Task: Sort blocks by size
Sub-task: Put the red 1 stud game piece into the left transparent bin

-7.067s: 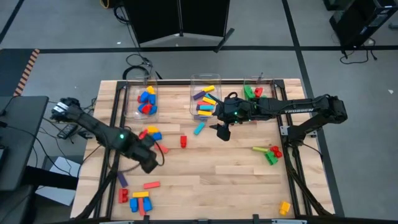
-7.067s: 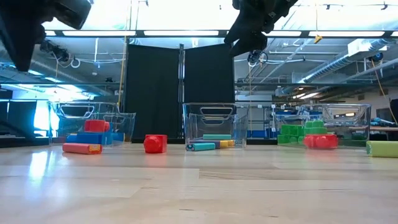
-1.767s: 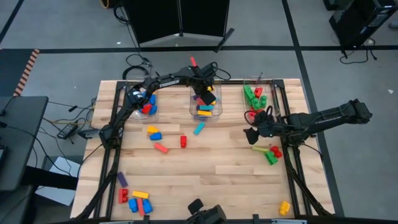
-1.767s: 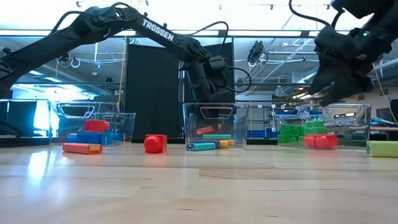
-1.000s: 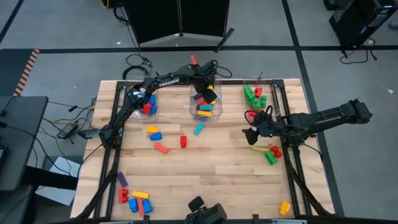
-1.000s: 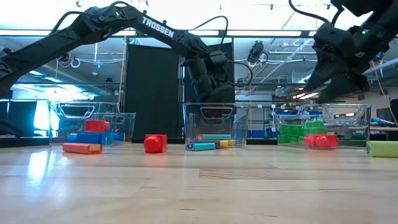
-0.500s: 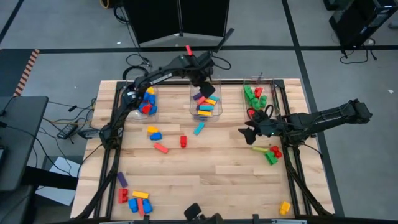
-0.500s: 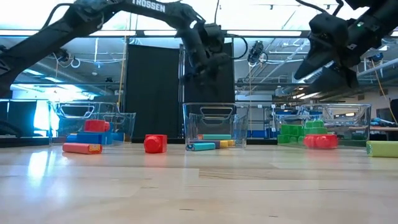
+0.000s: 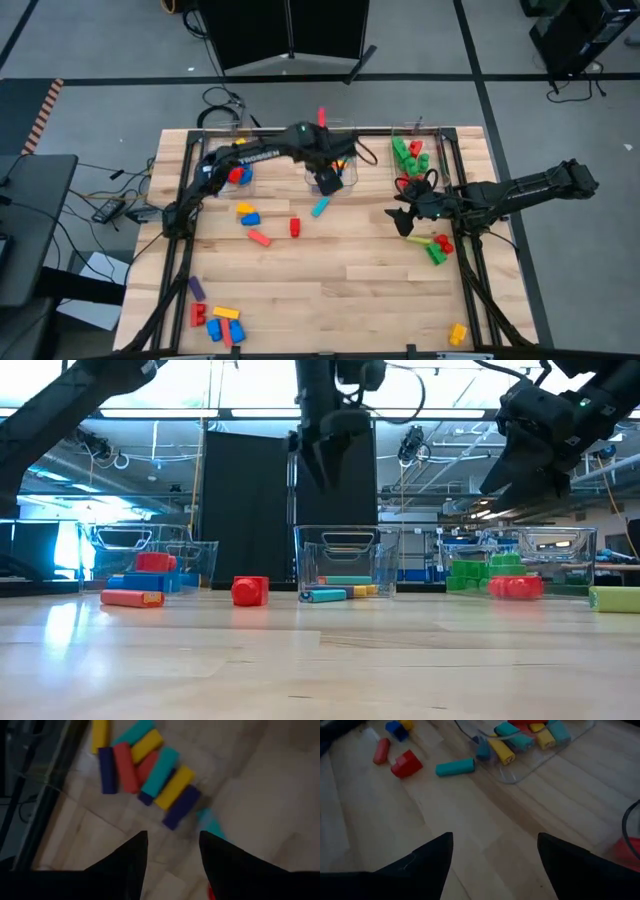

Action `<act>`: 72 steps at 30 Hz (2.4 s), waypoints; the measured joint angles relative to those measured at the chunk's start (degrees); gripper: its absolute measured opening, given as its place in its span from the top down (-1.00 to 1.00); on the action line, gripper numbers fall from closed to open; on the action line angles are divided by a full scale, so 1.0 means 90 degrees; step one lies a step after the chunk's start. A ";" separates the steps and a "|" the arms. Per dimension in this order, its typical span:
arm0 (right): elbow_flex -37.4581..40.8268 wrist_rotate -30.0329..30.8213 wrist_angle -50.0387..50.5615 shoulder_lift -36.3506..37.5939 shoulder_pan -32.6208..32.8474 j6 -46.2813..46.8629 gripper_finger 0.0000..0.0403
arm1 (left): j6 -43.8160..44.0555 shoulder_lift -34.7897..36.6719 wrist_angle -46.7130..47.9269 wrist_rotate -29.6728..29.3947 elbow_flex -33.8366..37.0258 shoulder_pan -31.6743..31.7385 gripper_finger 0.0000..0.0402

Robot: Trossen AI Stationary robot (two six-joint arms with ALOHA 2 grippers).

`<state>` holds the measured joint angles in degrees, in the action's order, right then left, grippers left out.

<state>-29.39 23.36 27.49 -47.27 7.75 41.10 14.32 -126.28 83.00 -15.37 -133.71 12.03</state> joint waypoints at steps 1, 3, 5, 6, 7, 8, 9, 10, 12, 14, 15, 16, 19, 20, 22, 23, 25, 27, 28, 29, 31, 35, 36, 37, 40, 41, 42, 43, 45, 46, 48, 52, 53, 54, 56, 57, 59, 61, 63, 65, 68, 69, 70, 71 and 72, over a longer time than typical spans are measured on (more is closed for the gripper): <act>0.0000 -0.0039 0.0022 0.0000 0.0000 -0.0076 -0.49 | 0.0116 0.0001 0.0004 -0.0007 0.0000 -0.0106 0.07; -0.0002 -0.0103 0.0021 0.0001 0.0001 -0.0253 -0.48 | 0.0307 0.0001 0.0009 -0.0040 0.0000 -0.0311 0.07; -0.0002 -0.0107 0.0055 0.0000 0.0012 -0.0407 -0.48 | 0.0556 0.0001 -0.0006 -0.0113 0.0000 -0.0511 0.07; -0.0002 -0.0108 0.0057 0.0000 0.0011 -0.0458 -0.48 | 0.0677 0.0001 -0.0033 -0.0171 0.0000 -0.0608 0.07; -0.0002 -0.0108 0.0076 0.0000 0.0012 -0.0523 -0.48 | 0.0804 0.0001 -0.0067 -0.0216 0.0000 -0.0712 0.07; -0.0002 -0.0108 0.0094 0.0000 0.0012 -0.0583 -0.48 | 0.0941 -0.0002 -0.0089 -0.0308 0.0000 -0.0820 0.07; -0.0002 -0.0108 0.0092 0.0000 0.0012 -0.0623 -0.48 | 0.1098 -0.0002 -0.0088 -0.0437 0.0000 -0.0939 0.07; -0.0002 -0.0108 0.0100 0.0000 0.0012 -0.0670 -0.49 | 0.1272 -0.0002 -0.0089 -0.0557 0.0000 -0.1058 0.07; -0.0002 -0.0108 0.0120 0.0000 0.0012 -0.0815 -0.49 | 0.1631 -0.0001 -0.0157 -0.0825 0.0061 -0.1324 0.07; -0.0002 -0.0108 0.0129 0.0000 0.0010 -0.0946 -0.49 | 0.2008 0.0003 -0.0335 -0.1063 0.0285 -0.1603 0.07; -0.0002 -0.0108 0.0143 0.0000 0.0010 -0.1008 -0.48 | 0.2191 -0.0007 -0.0358 -0.1175 0.0408 -0.1748 0.07; -0.0002 -0.0108 0.0150 0.0000 0.0010 -0.1077 -0.48 | 0.2408 -0.0012 -0.0356 -0.1268 0.0559 -0.1892 0.07; -0.0002 -0.0108 0.0176 0.0000 0.0010 -0.1147 -0.47 | 0.3015 -0.0001 -0.0788 -0.1141 0.1126 -0.2164 0.07; -0.0002 -0.0108 0.0175 0.0000 0.0010 -0.1156 -0.47 | 0.3152 0.0021 -0.0894 -0.1018 0.1307 -0.2197 0.07; -0.0002 -0.0108 0.0205 0.0000 0.0010 -0.1163 -0.47 | 0.3381 0.0124 -0.1201 -0.0883 0.1661 -0.2200 0.07; -0.0002 -0.0110 0.0240 0.0000 0.0010 -0.1162 -0.47 | 0.3487 0.0238 -0.1392 -0.0859 0.1843 -0.2214 0.07; -0.0002 -0.0133 0.0304 0.0002 0.0010 -0.1163 -0.48 | 0.3786 0.0493 -0.1612 -0.0904 0.2235 -0.2244 0.07; -0.0002 -0.0158 0.0383 0.0000 0.0010 -0.1163 -0.47 | 0.4095 0.0744 -0.1732 -0.0940 0.2720 -0.2284 0.07; -0.0002 -0.0172 0.0367 0.0002 0.0010 -0.1161 -0.47 | 0.4267 0.0860 -0.1746 -0.0949 0.2996 -0.2309 0.07; -0.0002 -0.0176 0.0350 0.0002 0.0010 -0.1162 -0.47 | 0.4454 0.0982 -0.1738 -0.0951 0.3264 -0.2321 0.07; -0.0002 -0.0178 0.0354 0.0001 0.0010 -0.1195 -0.47 | 0.4921 0.1308 -0.1758 -0.0990 0.3815 -0.2318 0.07; -0.0002 -0.0178 0.0332 0.0002 0.0010 -0.1212 -0.48 | 0.5866 0.1797 -0.1746 -0.1001 0.4733 -0.2302 0.07; -0.0002 -0.0178 0.0325 0.0002 0.0010 -0.1212 -0.48 | 0.6145 0.1837 -0.1738 -0.0990 0.4893 -0.2304 0.07; -0.0002 -0.0180 0.0327 0.0000 0.0010 -0.1211 -0.47 | 0.6390 0.1864 -0.1736 -0.0958 0.5022 -0.2295 0.07; -0.0002 -0.0178 0.0265 0.0001 0.0010 -0.1211 -0.46 | 0.6778 0.1905 -0.1731 -0.0939 0.5152 -0.2293 0.07; -0.0002 -0.0179 0.0281 0.0000 0.0010 -0.1209 -0.47 | 0.6770 0.1907 -0.1770 -0.0934 0.5187 -0.2292 0.07; -0.0002 -0.0178 0.0275 0.0002 0.0010 -0.1210 -0.47 | 0.6742 0.1907 -0.1780 -0.0926 0.5215 -0.2291 0.07; -0.0002 -0.0178 0.0269 0.0000 0.0010 -0.1210 -0.47 | 0.6694 0.1907 -0.1778 -0.0926 0.5240 -0.2290 0.07; -0.0002 -0.0170 0.0222 0.0000 0.0003 -0.1209 -0.48 | 0.6645 0.1907 -0.1785 -0.0928 0.5253 -0.2290 0.07; -0.0002 -0.0143 0.0175 0.0001 0.0002 -0.1210 -0.48 | 0.6642 0.1907 -0.1778 -0.0928 0.5253 -0.2294 0.07; -0.0002 -0.0111 0.0133 0.0000 0.0002 -0.1209 -0.47 | 0.6642 0.1907 -0.1787 -0.0926 0.5255 -0.2297 0.07; -0.0002 -0.0098 0.0020 0.0002 0.0002 -0.1119 -0.47 | 0.6678 0.1907 -0.1786 -0.0923 0.5255 -0.2282 0.05; -0.0002 -0.0098 0.0006 0.0002 0.0002 -0.1066 -0.47 | 0.6676 0.1905 -0.1788 -0.0923 0.5255 -0.2282 0.04; -0.0002 -0.0096 -0.0008 0.0000 0.0002 -0.1038 -0.47 | 0.6676 0.1904 -0.1786 -0.0925 0.5255 -0.2282 0.02; -0.0002 -0.0094 -0.0030 0.0000 0.0002 -0.1025 -0.48 | 0.6677 0.1904 -0.1786 -0.0928 0.5255 -0.2280 -0.05; -0.0002 -0.0095 -0.0058 0.0000 0.0002 -0.1021 -0.48 | 0.6676 0.1904 -0.1785 -0.0926 0.5255 -0.2280 -0.09; -0.0002 -0.0091 -0.0112 0.0001 0.0002 -0.1020 -0.47 | 0.6676 0.1904 -0.1799 -0.0926 0.5255 -0.2267 -0.19; -0.0002 -0.0091 -0.0159 0.0000 0.0002 -0.1018 -0.46 | 0.6637 0.1904 -0.1814 -0.0929 0.5255 -0.2265 -0.31; -0.0002 -0.0091 -0.0236 0.0001 0.0002 -0.1018 -0.46 | 0.6604 0.1902 -0.1818 -0.1046 0.5255 -0.2265 -0.42; -0.0002 -0.0093 -0.0244 0.0001 0.0002 -0.1018 -0.47 | 0.6524 0.1902 -0.1818 -0.1106 0.5255 -0.2265 -0.52; -0.0001 -0.0093 -0.0244 0.0002 0.0002 -0.1018 -0.48 | 0.6438 0.1902 -0.1906 -0.1093 0.5255 -0.2256 -0.61; -0.0002 -0.0093 -0.0244 0.0000 0.0002 -0.1018 -0.48 | 0.6437 0.1902 -0.1988 -0.1064 0.5255 -0.2256 -0.63; 0.0000 -0.0093 -0.0244 0.0000 0.0002 -0.1018 -0.47 | 0.6439 0.1902 -0.2046 -0.1035 0.5255 -0.2256 -0.64; -0.0002 -0.0093 -0.0244 0.0001 0.0002 -0.1018 -0.47 | 0.6448 0.1900 -0.2081 -0.1025 0.5255 -0.2256 -0.65; -0.0002 -0.0095 -0.0243 0.0001 0.0002 -0.1018 -0.46 | 0.6448 0.1900 -0.2179 -0.1025 0.5255 -0.2256 -0.65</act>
<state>-29.41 22.51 25.31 -47.25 7.77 31.94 72.36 -109.19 63.39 -24.60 -86.41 -8.27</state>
